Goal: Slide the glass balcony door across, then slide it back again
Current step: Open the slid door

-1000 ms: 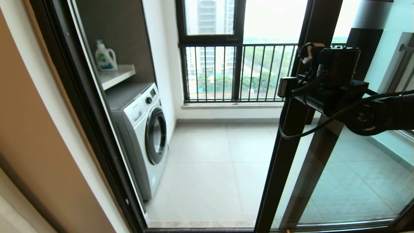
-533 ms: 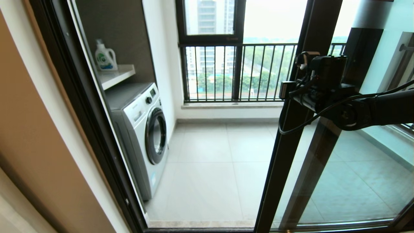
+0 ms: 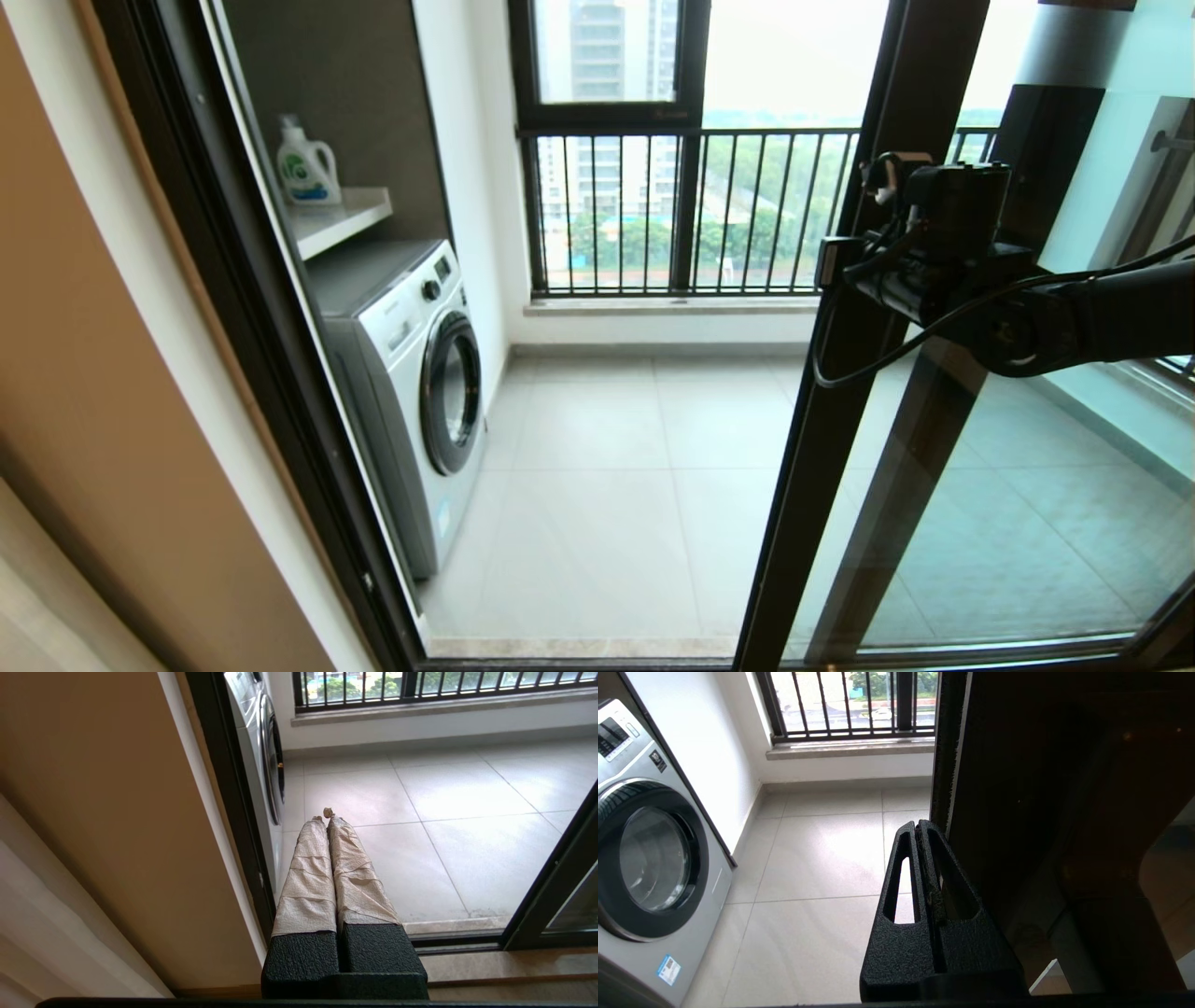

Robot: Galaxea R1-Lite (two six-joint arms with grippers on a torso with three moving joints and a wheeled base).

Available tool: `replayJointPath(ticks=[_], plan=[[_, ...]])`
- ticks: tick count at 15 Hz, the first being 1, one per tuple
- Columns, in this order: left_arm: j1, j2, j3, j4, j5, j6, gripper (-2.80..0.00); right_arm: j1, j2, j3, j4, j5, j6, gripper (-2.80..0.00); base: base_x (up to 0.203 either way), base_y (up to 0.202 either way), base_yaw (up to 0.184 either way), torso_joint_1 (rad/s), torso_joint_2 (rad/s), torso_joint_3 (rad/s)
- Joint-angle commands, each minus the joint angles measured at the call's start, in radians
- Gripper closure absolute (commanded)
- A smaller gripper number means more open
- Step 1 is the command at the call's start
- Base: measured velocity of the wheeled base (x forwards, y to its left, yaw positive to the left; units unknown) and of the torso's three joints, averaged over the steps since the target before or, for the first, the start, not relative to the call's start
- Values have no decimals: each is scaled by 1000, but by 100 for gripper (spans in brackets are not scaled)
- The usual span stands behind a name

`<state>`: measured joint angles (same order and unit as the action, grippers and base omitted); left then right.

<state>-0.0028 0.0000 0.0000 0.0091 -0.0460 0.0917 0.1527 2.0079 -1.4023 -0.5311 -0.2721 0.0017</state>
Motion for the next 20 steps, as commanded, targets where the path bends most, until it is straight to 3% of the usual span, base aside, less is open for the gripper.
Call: replayJointPath(ticks=[1, 20], plan=[[0, 2, 0, 0, 0, 0, 0, -15, -3, 2, -3, -9, 0, 0, 0, 0, 0, 0, 0, 0], [0, 2, 0, 0, 0, 0, 0, -170, -20, 31, -40, 2, -3, 0, 0, 0, 0, 0, 0, 0]])
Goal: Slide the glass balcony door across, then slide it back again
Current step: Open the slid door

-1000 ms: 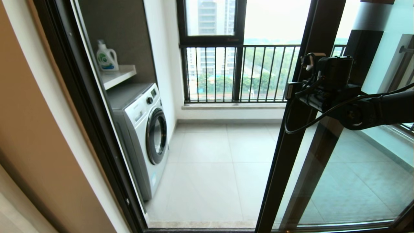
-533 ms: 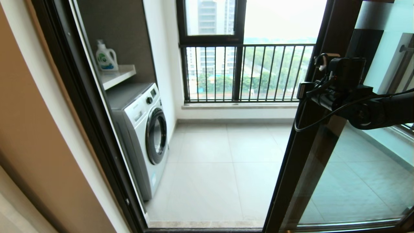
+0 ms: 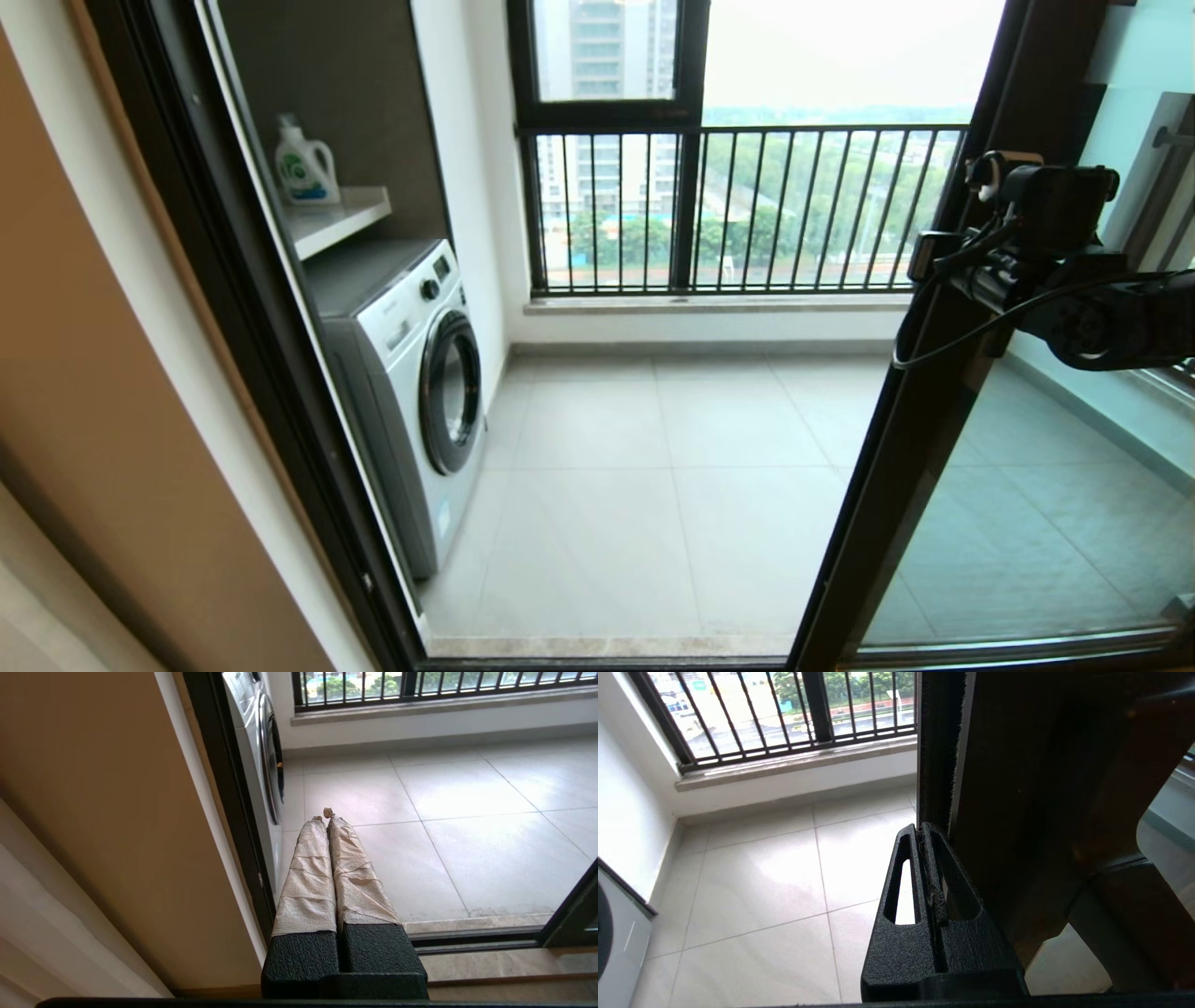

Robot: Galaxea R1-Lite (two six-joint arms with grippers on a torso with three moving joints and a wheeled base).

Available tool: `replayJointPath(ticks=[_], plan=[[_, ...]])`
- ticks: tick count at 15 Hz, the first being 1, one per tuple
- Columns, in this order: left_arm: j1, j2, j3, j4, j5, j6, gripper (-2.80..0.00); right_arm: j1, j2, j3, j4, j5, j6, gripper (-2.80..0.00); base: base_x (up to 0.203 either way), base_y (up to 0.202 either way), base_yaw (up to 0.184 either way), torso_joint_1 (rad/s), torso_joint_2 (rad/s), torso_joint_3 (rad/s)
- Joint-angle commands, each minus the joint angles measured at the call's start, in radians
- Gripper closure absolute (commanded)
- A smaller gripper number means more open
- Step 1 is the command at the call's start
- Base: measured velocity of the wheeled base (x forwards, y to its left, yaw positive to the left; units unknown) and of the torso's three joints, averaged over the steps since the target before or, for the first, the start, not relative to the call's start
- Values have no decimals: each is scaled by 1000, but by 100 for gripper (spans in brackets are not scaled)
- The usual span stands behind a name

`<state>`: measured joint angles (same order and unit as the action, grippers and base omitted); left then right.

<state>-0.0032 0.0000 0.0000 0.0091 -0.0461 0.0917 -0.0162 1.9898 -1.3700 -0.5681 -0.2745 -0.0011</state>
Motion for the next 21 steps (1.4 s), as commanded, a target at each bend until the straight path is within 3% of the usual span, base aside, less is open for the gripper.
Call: replayJointPath(ticks=[1, 11, 21], plan=[[0, 2, 0, 0, 0, 0, 0, 1, -2, 0, -3, 4, 0, 0, 0, 0, 0, 0, 0, 0], [0, 2, 1, 0, 0, 0, 0, 7, 0, -4, -3, 4, -7, 0, 0, 0, 0, 0, 0, 0], [0, 2, 0, 0, 0, 0, 0, -82, 13, -12, -3, 32, -20, 0, 0, 0, 0, 0, 0, 0]])
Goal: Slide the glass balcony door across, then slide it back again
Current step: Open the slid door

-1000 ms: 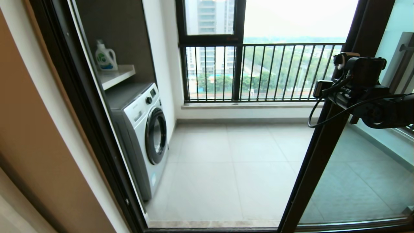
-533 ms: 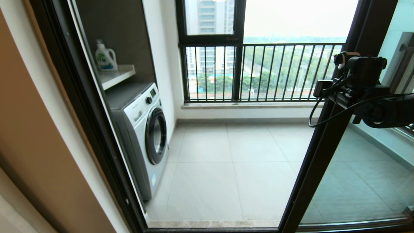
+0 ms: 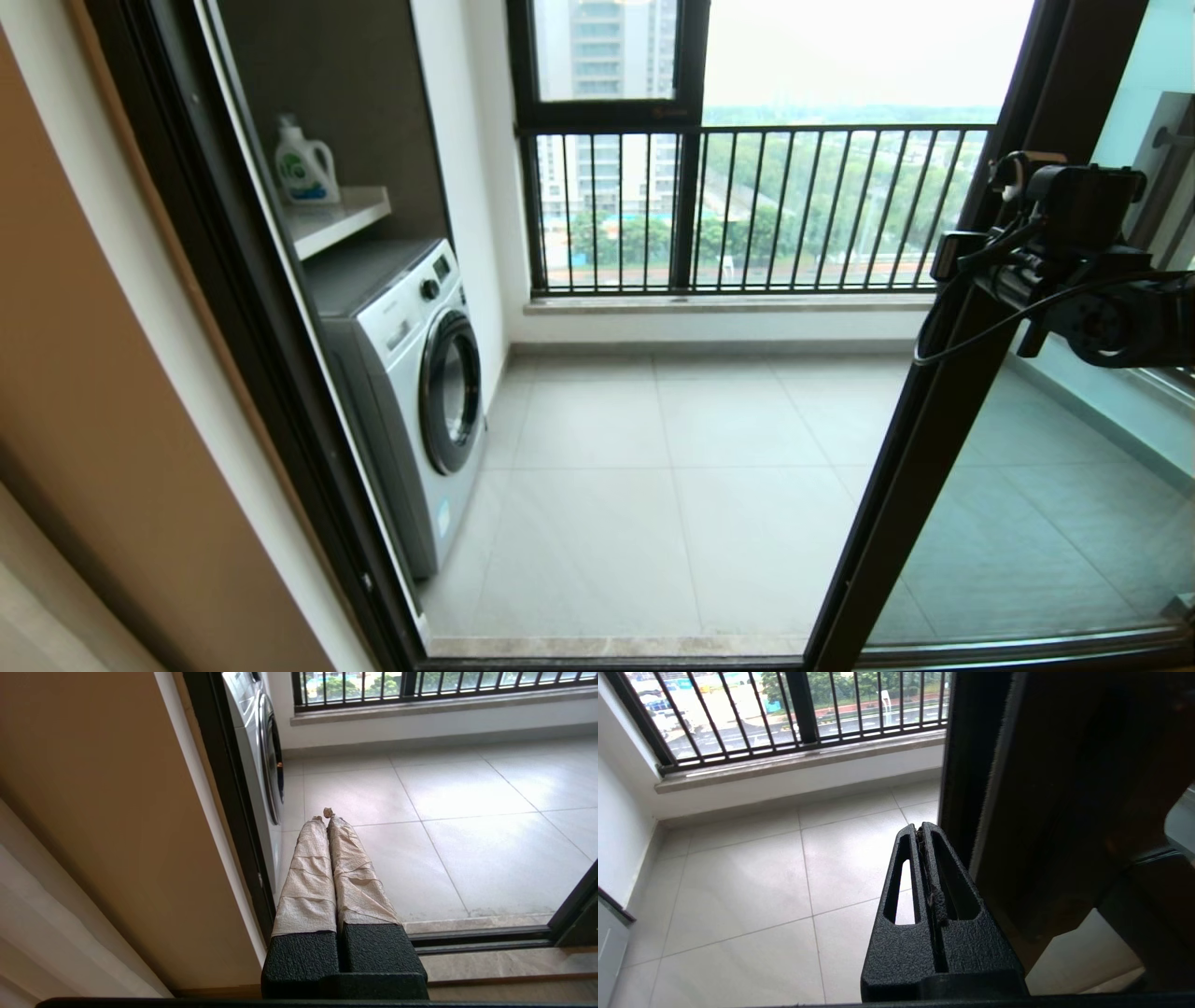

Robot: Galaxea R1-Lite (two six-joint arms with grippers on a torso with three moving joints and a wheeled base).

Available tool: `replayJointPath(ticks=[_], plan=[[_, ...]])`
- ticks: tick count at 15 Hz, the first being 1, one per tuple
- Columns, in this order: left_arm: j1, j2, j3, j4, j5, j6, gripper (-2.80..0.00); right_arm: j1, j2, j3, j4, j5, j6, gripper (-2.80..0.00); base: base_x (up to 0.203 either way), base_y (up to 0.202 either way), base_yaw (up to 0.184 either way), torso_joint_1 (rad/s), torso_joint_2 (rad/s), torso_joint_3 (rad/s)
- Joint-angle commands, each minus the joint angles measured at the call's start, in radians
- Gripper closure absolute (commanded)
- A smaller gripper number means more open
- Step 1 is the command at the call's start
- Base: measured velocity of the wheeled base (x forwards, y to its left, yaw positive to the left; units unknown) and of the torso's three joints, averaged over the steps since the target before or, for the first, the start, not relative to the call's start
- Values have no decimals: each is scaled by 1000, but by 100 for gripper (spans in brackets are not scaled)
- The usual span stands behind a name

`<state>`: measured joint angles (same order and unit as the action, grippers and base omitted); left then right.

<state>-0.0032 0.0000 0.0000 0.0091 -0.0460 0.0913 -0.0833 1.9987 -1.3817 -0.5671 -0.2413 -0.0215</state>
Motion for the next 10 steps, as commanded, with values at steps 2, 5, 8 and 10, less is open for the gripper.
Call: replayJointPath(ticks=[2, 5, 8, 10], plan=[[0, 2, 0, 0, 0, 1, 0, -48, 15, -1, -4, 5, 0, 0, 0, 0, 0, 0, 0, 0], [0, 2, 0, 0, 0, 1, 0, -91, 30, 7, -4, 32, 0, 0, 0, 0, 0, 0, 0, 0], [0, 2, 0, 0, 0, 1, 0, -114, 40, 0, -4, 45, 0, 0, 0, 0, 0, 0, 0, 0], [0, 2, 0, 0, 0, 1, 0, -124, 41, 0, -4, 45, 0, 0, 0, 0, 0, 0, 0, 0]])
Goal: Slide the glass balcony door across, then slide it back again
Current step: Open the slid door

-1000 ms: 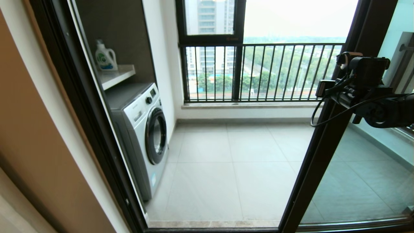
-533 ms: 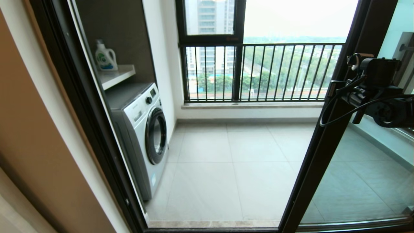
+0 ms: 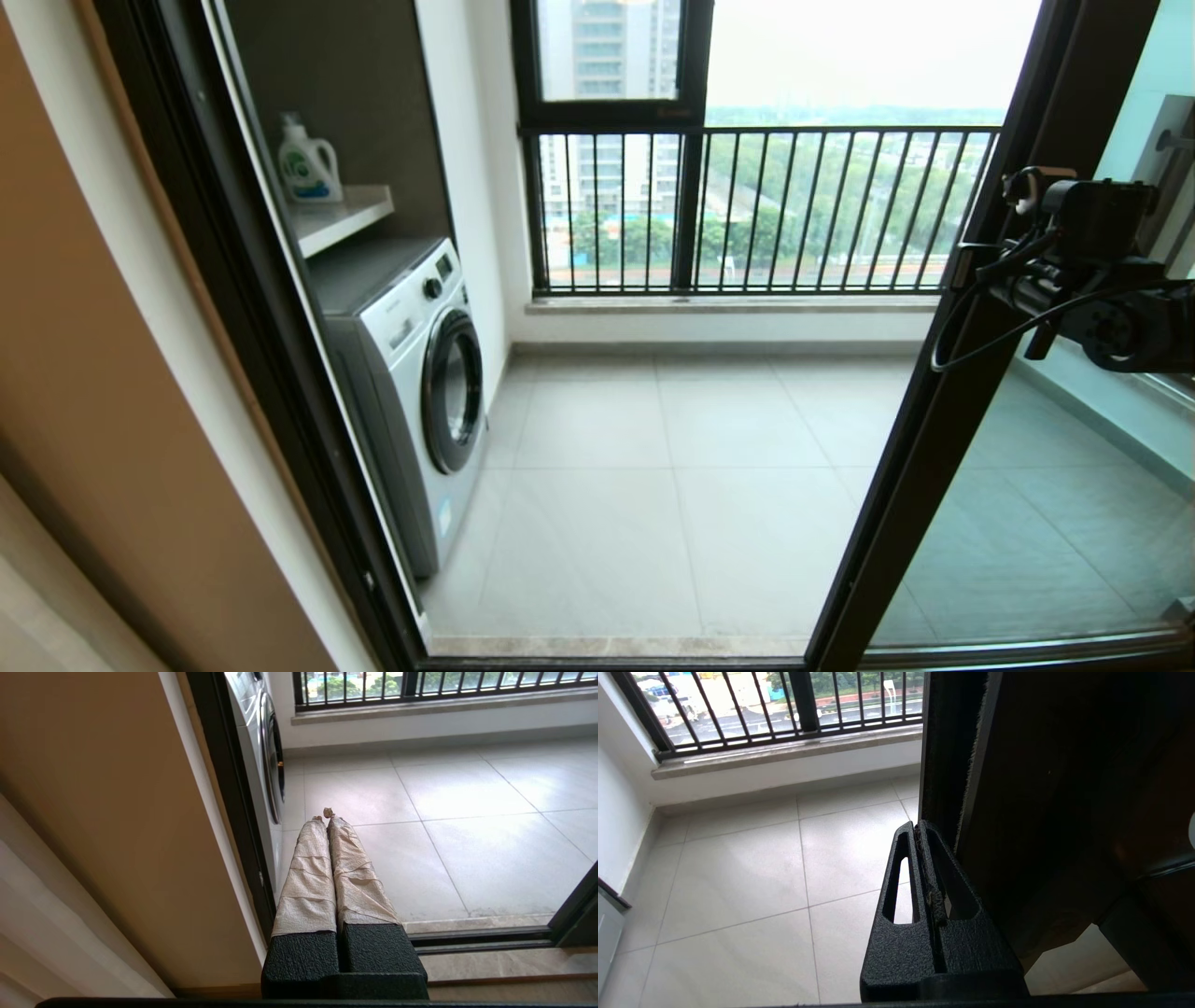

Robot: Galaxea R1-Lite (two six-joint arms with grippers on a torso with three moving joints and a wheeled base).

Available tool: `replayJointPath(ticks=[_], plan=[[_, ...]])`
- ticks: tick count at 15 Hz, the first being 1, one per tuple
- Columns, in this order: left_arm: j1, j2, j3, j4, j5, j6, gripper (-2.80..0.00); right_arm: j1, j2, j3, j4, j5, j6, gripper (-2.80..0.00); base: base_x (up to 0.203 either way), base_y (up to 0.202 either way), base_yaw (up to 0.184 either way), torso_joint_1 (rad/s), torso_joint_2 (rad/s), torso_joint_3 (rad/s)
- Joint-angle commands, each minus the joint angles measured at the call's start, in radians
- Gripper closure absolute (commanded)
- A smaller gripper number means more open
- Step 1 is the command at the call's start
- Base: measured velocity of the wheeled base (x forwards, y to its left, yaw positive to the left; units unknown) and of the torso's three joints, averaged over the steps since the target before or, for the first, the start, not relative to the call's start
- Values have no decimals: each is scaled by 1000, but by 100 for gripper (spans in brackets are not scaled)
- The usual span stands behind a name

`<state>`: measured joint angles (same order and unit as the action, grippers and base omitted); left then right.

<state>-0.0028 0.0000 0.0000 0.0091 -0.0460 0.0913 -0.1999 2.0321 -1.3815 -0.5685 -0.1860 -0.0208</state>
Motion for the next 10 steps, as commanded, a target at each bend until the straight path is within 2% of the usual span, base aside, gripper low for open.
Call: replayJointPath(ticks=[1, 8, 10], plan=[[0, 2, 0, 0, 0, 1, 0, -15, 8, -1, -2, -9, -1, 0, 0, 0, 0, 0, 0, 0], [0, 2, 0, 0, 0, 1, 0, -14, -20, 24, -25, 5, 1, 0, 0, 0, 0, 0, 0, 0], [0, 2, 0, 0, 0, 1, 0, 8, -88, 84, -40, 68, 2, 0, 0, 0, 0, 0, 0, 0]])
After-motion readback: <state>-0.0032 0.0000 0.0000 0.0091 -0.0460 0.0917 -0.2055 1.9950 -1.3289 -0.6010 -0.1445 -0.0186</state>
